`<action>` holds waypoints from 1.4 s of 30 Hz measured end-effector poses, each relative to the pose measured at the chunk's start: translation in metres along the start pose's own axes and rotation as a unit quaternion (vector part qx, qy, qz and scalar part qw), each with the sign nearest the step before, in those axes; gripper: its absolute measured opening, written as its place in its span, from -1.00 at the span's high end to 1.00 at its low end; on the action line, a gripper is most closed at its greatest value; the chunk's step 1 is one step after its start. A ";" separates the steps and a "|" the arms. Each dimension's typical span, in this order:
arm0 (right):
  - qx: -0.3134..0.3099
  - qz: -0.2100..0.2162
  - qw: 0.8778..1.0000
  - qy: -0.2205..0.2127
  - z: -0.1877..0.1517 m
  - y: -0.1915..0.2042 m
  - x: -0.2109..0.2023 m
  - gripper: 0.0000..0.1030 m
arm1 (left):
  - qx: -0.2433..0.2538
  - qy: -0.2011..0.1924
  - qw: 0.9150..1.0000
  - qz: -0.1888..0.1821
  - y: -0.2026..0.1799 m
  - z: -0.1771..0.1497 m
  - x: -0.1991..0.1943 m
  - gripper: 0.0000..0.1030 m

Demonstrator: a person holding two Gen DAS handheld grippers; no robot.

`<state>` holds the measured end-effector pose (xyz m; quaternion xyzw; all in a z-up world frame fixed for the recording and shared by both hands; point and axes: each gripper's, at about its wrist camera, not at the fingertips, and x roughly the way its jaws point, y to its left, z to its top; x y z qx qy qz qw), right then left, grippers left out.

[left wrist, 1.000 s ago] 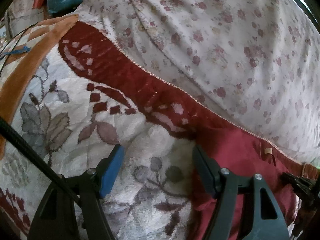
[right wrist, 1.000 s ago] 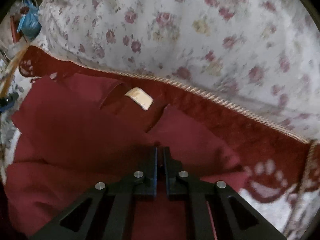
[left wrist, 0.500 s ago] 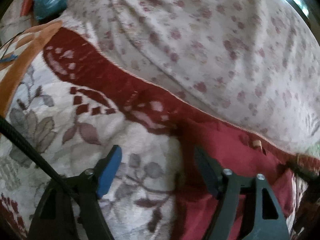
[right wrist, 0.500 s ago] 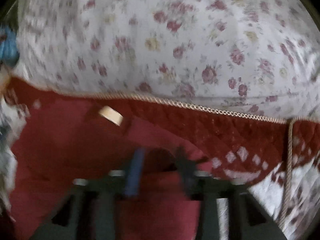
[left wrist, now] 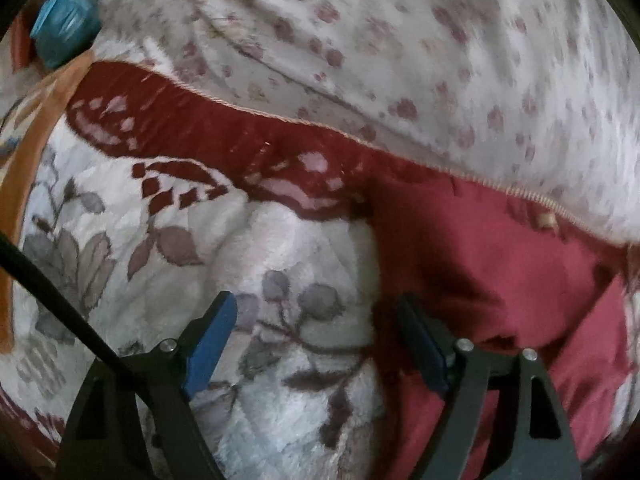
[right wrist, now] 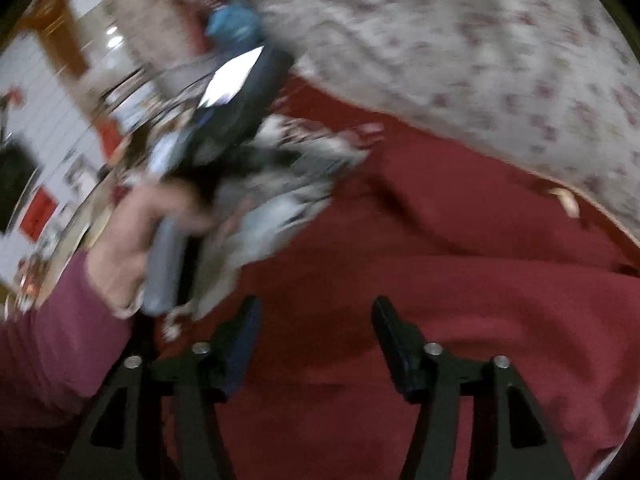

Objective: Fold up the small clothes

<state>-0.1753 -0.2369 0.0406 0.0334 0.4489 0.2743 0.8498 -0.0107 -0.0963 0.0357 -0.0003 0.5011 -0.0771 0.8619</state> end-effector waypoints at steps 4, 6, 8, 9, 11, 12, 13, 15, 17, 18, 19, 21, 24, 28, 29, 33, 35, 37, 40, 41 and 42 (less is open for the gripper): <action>-0.078 -0.021 0.996 0.032 -0.014 0.031 0.030 -0.35 | -0.059 -0.021 0.998 -0.018 0.024 0.006 -0.015 -0.57; -0.126 -0.044 0.990 0.043 -0.021 0.042 0.039 -0.47 | -0.082 -0.023 0.996 -0.022 0.034 0.007 -0.018 -0.57; -0.157 -0.052 0.985 0.040 -0.023 0.045 0.042 -0.58 | -0.086 -0.023 0.996 -0.024 0.038 0.009 -0.018 -0.57; -0.175 -0.069 0.982 0.035 -0.027 0.045 0.047 -0.58 | -0.085 -0.025 0.996 -0.022 0.037 0.009 -0.018 -0.57; -0.182 -0.097 0.978 0.036 -0.027 0.045 0.051 -0.32 | -0.080 -0.028 0.996 -0.022 0.035 0.009 -0.020 -0.57; -0.170 -0.097 0.980 0.028 -0.025 0.042 0.052 0.09 | -0.077 -0.029 0.996 -0.023 0.035 0.008 -0.021 -0.57; -0.144 -0.082 0.986 0.015 -0.020 0.035 0.048 0.39 | -0.076 -0.031 0.996 -0.025 0.034 0.008 -0.022 -0.57; -0.079 -0.054 0.995 -0.012 -0.006 0.020 0.032 0.86 | -0.079 -0.037 0.996 -0.026 0.037 0.008 -0.025 -0.57; -0.033 -0.064 0.994 -0.077 0.011 0.007 -0.001 0.86 | -0.088 -0.045 0.995 -0.026 0.041 0.008 -0.029 -0.57; -0.009 -0.068 0.991 -0.111 0.019 -0.001 -0.020 0.86 | -0.093 -0.048 0.994 -0.028 0.043 0.009 -0.031 -0.57; 0.013 -0.076 0.987 -0.143 0.028 -0.008 -0.037 0.86 | -0.097 -0.050 0.994 -0.030 0.045 0.009 -0.032 -0.57; 0.045 -0.091 0.976 -0.191 0.047 -0.021 -0.063 0.86 | -0.103 -0.056 0.993 -0.029 0.047 0.010 -0.034 -0.57; 0.082 -0.117 0.964 -0.226 0.076 -0.035 -0.075 0.85 | -0.109 -0.057 0.992 -0.029 0.048 0.010 -0.035 -0.57; 0.110 -0.109 0.965 -0.213 0.108 -0.046 -0.037 0.85 | -0.112 -0.065 0.991 -0.023 0.049 0.011 -0.036 -0.57; 0.112 -0.109 0.967 -0.203 0.109 -0.045 -0.026 0.84 | -0.112 -0.067 0.991 -0.021 0.049 0.012 -0.036 -0.57; 0.158 -0.064 0.982 -0.085 0.106 -0.061 0.066 0.75 | -0.109 -0.073 0.991 -0.019 0.049 0.012 -0.036 -0.57; 0.192 -0.024 0.980 -0.041 0.092 -0.072 0.081 0.63 | -0.104 -0.071 0.992 -0.027 0.047 0.012 -0.036 -0.57; 0.201 -0.013 0.978 -0.054 0.077 -0.078 0.061 0.42 | -0.096 -0.074 0.992 -0.031 0.044 0.012 -0.038 -0.57; 0.187 -0.079 0.975 -0.095 0.052 -0.093 -0.004 -0.38 | -0.090 -0.079 0.992 -0.037 0.040 0.010 -0.042 -0.57; 0.184 -0.114 0.970 -0.107 0.044 -0.100 -0.025 -0.54 | -0.089 -0.080 0.992 -0.042 0.038 0.010 -0.042 -0.57; 0.183 -0.176 0.960 -0.119 0.032 -0.113 -0.052 -0.58 | -0.087 -0.082 0.992 -0.046 0.037 0.010 -0.043 -0.57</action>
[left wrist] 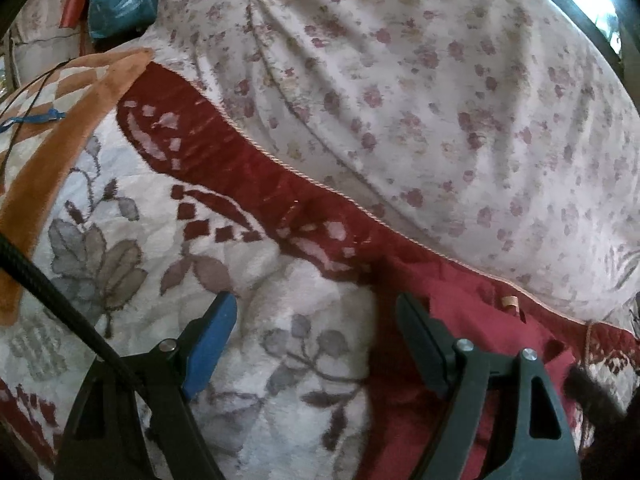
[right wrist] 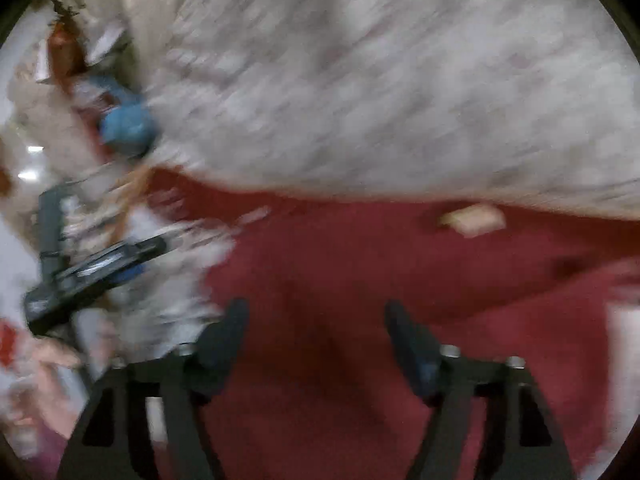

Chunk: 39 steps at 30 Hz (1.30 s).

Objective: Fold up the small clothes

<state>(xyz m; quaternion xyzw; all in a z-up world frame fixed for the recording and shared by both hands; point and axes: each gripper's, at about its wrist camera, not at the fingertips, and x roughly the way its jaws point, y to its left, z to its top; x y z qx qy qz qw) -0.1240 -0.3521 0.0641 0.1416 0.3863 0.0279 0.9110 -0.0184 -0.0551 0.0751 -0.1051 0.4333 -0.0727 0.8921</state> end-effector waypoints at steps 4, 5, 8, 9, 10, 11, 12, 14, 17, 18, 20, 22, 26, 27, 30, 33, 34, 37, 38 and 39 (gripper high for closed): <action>0.021 -0.160 0.987 0.007 0.001 -0.073 -0.020 -0.62 | 0.020 -0.015 0.999 -0.020 -0.016 -0.005 -0.005 -0.57; 0.037 -0.181 0.982 0.031 -0.001 -0.095 -0.014 -0.62 | 0.028 -0.018 0.999 -0.026 -0.021 -0.007 -0.006 -0.57; 0.085 -0.183 0.977 0.070 -0.007 -0.135 0.004 -0.62 | 0.053 -0.028 0.997 -0.043 -0.037 -0.013 -0.008 -0.59; 0.105 -0.157 0.980 0.068 -0.011 -0.146 0.008 -0.35 | 0.064 -0.028 0.997 -0.045 -0.043 -0.016 -0.005 -0.63; 0.117 -0.130 0.983 0.062 -0.013 -0.152 0.009 0.04 | 0.072 -0.024 0.996 -0.045 -0.048 -0.018 -0.002 -0.63; 0.124 -0.111 0.984 0.059 -0.013 -0.154 0.010 0.43 | 0.083 -0.016 0.996 -0.040 -0.053 -0.021 0.003 -0.63; 0.121 -0.115 0.985 0.049 -0.013 -0.154 0.005 0.67 | 0.093 -0.005 0.995 -0.030 -0.057 -0.024 0.009 -0.63; 0.104 -0.135 0.985 0.012 -0.012 -0.155 -0.012 0.80 | 0.112 0.018 0.994 0.007 -0.062 -0.031 0.023 -0.63; 0.125 -0.171 0.977 -0.008 -0.015 -0.171 -0.020 0.81 | 0.119 0.052 0.991 0.032 -0.061 -0.040 0.042 -0.63; 0.143 -0.157 0.977 0.012 -0.020 -0.181 -0.011 0.81 | 0.115 0.057 0.991 0.030 -0.061 -0.042 0.045 -0.63; 0.152 -0.141 0.978 0.031 -0.026 -0.185 -0.005 0.74 | 0.118 0.055 0.991 0.033 -0.060 -0.044 0.047 -0.63; 0.163 -0.144 0.976 0.017 -0.024 -0.184 -0.018 0.59 | 0.128 0.050 0.990 0.041 -0.062 -0.047 0.046 -0.63; 0.140 -0.118 0.983 -0.008 -0.024 -0.155 -0.059 0.22 | 0.126 0.044 0.990 0.044 -0.062 -0.049 0.045 -0.64; 0.111 -0.113 0.987 0.005 -0.032 -0.141 -0.063 0.22 | 0.125 0.043 0.990 0.044 -0.062 -0.049 0.045 -0.64; 0.043 -0.112 0.992 0.044 -0.053 -0.106 -0.057 0.22 | 0.125 0.033 0.991 0.046 -0.064 -0.050 0.042 -0.64; 0.013 -0.146 0.986 0.080 -0.076 -0.105 -0.034 0.26 | 0.127 0.020 0.991 0.046 -0.066 -0.054 0.032 -0.64; 0.013 -0.143 0.987 0.066 -0.076 -0.106 -0.033 0.26 | 0.127 0.017 0.991 0.046 -0.067 -0.056 0.027 -0.64; 0.023 -0.140 0.987 0.069 -0.077 -0.105 -0.054 0.24 | 0.132 0.008 0.990 0.047 -0.070 -0.062 0.005 -0.64; 0.023 -0.137 0.988 0.064 -0.078 -0.102 -0.064 0.22 | 0.136 0.004 0.990 0.047 -0.071 -0.064 -0.002 -0.64; 0.021 -0.132 0.989 0.059 -0.080 -0.099 -0.076 0.16 | 0.140 -0.002 0.989 0.048 -0.073 -0.066 -0.011 -0.64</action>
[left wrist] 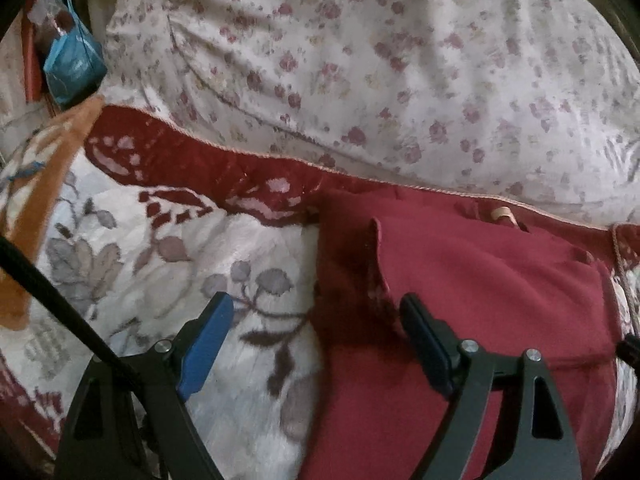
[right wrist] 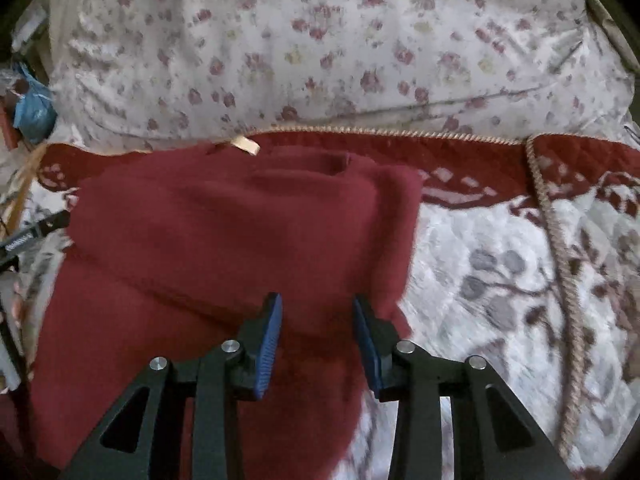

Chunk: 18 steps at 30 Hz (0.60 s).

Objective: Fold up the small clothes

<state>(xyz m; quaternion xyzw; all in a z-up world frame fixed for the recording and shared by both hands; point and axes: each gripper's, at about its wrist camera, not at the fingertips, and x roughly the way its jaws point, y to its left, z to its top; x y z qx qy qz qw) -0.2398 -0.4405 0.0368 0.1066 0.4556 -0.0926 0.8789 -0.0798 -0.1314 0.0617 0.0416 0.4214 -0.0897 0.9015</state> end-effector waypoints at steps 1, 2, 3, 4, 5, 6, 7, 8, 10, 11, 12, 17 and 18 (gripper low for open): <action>-0.002 0.010 1.000 -0.003 -0.005 -0.001 -0.014 0.07 | 0.004 -0.007 1.000 0.002 -0.001 -0.003 -0.008 -0.64; -0.002 0.017 1.000 -0.006 -0.008 -0.002 -0.022 -0.10 | 0.008 -0.013 1.000 0.004 -0.002 -0.006 -0.017 -0.64; 0.000 0.026 1.000 -0.011 -0.013 -0.004 -0.035 -0.23 | 0.011 -0.015 1.000 0.005 -0.002 -0.009 -0.023 -0.64; 0.002 0.035 0.999 -0.014 -0.019 -0.006 -0.045 -0.26 | 0.014 -0.016 1.000 0.004 -0.003 -0.013 -0.031 -0.64; 0.002 0.044 0.999 -0.016 -0.025 -0.007 -0.055 -0.27 | 0.017 -0.017 1.000 0.002 -0.003 -0.017 -0.037 -0.64; 0.002 0.052 0.999 -0.016 -0.033 -0.006 -0.066 -0.28 | 0.020 -0.018 1.000 0.003 -0.003 -0.021 -0.043 -0.64; 0.005 0.057 0.998 -0.015 -0.039 -0.007 -0.072 -0.30 | 0.023 -0.020 1.000 0.005 -0.002 -0.024 -0.049 -0.64; 0.007 0.061 0.998 -0.013 -0.047 -0.008 -0.078 -0.30 | 0.025 -0.024 0.999 0.006 -0.001 -0.028 -0.056 -0.64; 0.005 0.069 0.998 -0.008 -0.057 -0.008 -0.085 -0.32 | 0.032 -0.029 0.999 0.008 0.001 -0.036 -0.070 -0.64; 0.003 0.076 0.997 -0.004 -0.067 -0.006 -0.087 -0.33 | 0.036 -0.029 0.999 0.007 0.003 -0.042 -0.076 -0.64; 0.002 0.084 0.996 0.003 -0.074 -0.005 -0.089 -0.34 | 0.038 -0.027 0.999 0.006 0.004 -0.047 -0.081 -0.64; -0.001 0.126 0.991 0.049 -0.114 0.002 -0.084 -0.37 | 0.035 0.009 0.999 -0.031 0.028 -0.089 -0.102 -0.64; 0.002 0.135 0.989 0.065 -0.125 0.003 -0.081 -0.39 | 0.034 0.014 0.999 -0.038 0.033 -0.098 -0.105 -0.64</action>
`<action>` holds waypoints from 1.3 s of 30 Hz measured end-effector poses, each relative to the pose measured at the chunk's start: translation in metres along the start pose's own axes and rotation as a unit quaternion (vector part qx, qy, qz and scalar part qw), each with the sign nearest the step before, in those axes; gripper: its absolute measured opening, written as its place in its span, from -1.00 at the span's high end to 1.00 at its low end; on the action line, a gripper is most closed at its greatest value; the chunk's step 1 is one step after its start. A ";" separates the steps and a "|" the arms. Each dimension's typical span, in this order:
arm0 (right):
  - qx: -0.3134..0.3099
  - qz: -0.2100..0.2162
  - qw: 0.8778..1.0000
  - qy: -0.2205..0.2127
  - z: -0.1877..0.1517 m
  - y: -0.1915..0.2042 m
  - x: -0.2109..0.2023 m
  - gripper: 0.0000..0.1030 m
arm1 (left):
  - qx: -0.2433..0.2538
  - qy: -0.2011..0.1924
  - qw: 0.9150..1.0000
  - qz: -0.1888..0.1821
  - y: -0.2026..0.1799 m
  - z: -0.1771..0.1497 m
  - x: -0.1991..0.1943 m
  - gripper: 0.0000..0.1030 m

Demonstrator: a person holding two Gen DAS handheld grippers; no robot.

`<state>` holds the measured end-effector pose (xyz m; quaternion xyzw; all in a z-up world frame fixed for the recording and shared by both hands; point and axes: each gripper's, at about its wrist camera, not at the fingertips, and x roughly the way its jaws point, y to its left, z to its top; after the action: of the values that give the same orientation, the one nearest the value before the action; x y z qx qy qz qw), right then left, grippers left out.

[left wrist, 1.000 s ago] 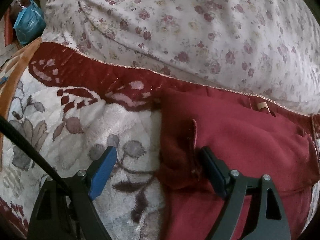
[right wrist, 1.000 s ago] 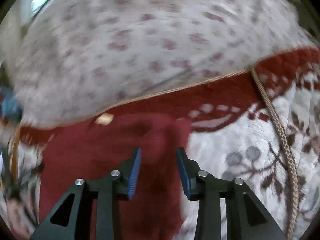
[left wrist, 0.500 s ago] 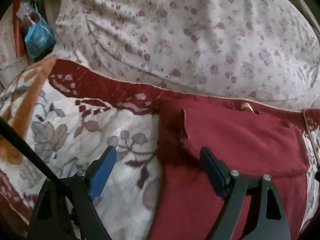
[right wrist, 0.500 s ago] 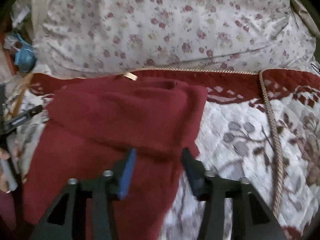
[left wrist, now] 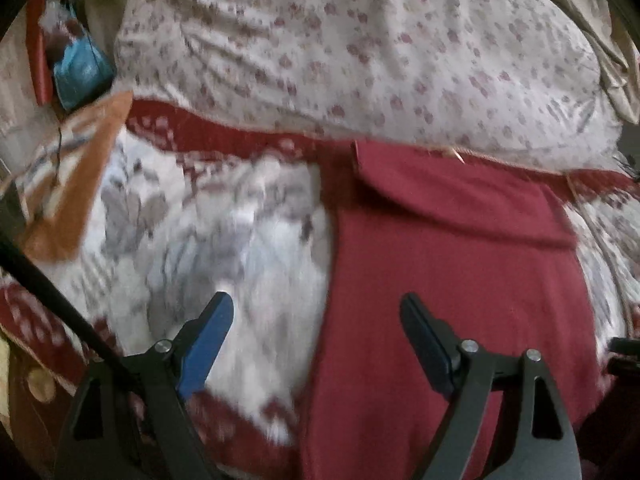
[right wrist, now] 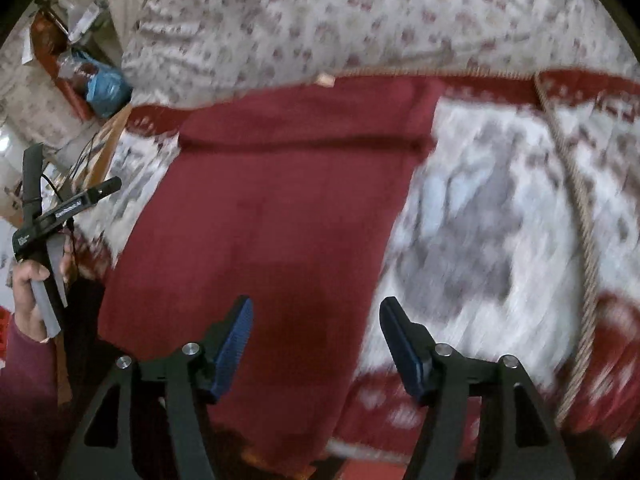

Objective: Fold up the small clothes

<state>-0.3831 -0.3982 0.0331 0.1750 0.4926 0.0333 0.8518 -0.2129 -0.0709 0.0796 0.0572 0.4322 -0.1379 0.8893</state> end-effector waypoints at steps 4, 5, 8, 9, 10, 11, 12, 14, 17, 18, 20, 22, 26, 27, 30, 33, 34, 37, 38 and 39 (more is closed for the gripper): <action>0.006 0.016 0.999 0.044 -0.031 0.001 0.016 -0.40 | -0.003 0.025 1.000 -0.003 0.012 -0.037 -0.006 -0.64; 0.004 0.016 0.998 0.053 -0.037 0.003 0.019 -0.40 | -0.004 0.030 1.000 -0.004 0.013 -0.045 -0.007 -0.64; 0.008 0.026 0.997 0.071 -0.054 0.004 0.026 -0.40 | -0.005 0.047 0.999 -0.007 0.015 -0.066 -0.009 -0.64; 0.010 0.031 0.997 0.074 -0.059 0.005 0.028 -0.40 | -0.005 0.053 0.998 -0.013 0.015 -0.074 -0.009 -0.64; 0.012 0.035 0.996 0.076 -0.062 0.005 0.029 -0.40 | -0.006 0.059 0.998 -0.017 0.015 -0.077 -0.008 -0.64; 0.015 0.040 0.996 0.079 -0.066 0.004 0.030 -0.41 | -0.005 0.066 0.998 -0.022 0.015 -0.082 -0.007 -0.64; 0.019 0.044 0.996 0.082 -0.070 0.004 0.032 -0.41 | -0.002 0.076 0.997 -0.025 0.015 -0.085 -0.004 -0.64; 0.023 0.055 0.995 0.085 -0.074 0.005 0.034 -0.44 | -0.002 0.098 0.995 -0.023 0.016 -0.093 0.003 -0.64; 0.022 0.065 0.994 0.085 -0.077 0.007 0.034 -0.44 | -0.018 0.114 0.993 -0.035 0.020 -0.099 0.006 -0.63; 0.024 0.071 0.993 0.088 -0.078 0.007 0.035 -0.44 | -0.028 0.116 0.992 -0.042 0.021 -0.100 0.006 -0.64; 0.028 0.088 0.991 0.101 -0.081 0.007 0.040 -0.44 | -0.038 0.124 0.990 -0.055 0.022 -0.100 0.007 -0.64; 0.036 0.106 0.987 0.118 -0.086 0.007 0.046 -0.40 | -0.031 0.131 0.990 -0.047 0.021 -0.102 0.009 -0.64; 0.032 0.114 0.985 0.127 -0.088 0.010 0.052 -0.21 | -0.006 0.150 0.988 -0.042 0.014 -0.105 0.012 -0.63; 0.031 0.117 0.985 0.126 -0.089 0.010 0.051 -0.14 | 0.004 0.157 0.987 -0.044 0.010 -0.107 0.012 -0.63; 0.032 0.115 0.984 0.134 -0.091 0.013 0.056 0.21 | 0.027 0.169 0.984 -0.049 0.001 -0.108 0.014 -0.56; 0.033 0.113 0.982 0.146 -0.092 0.015 0.061 0.59 | 0.025 0.180 0.982 -0.058 0.001 -0.110 0.016 -0.34; 0.029 0.113 0.982 0.147 -0.092 0.017 0.061 0.67 | 0.025 0.181 0.982 -0.058 0.001 -0.110 0.015 -0.28; 0.013 0.122 0.983 0.136 -0.091 0.023 0.052 0.78 | 0.029 0.177 0.982 -0.052 0.003 -0.109 0.012 0.11; 0.008 0.126 0.983 0.131 -0.090 0.024 0.049 0.78 | 0.027 0.174 0.983 -0.055 0.004 -0.108 0.009 0.32; 0.007 0.132 0.983 0.123 -0.088 0.025 0.044 0.79 | 0.024 0.168 0.983 -0.065 0.006 -0.106 0.004 0.72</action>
<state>-0.4325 -0.3417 -0.0352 0.2392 0.5666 0.1636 0.7714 -0.2882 -0.0421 0.0106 0.0723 0.5750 -0.1940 0.7915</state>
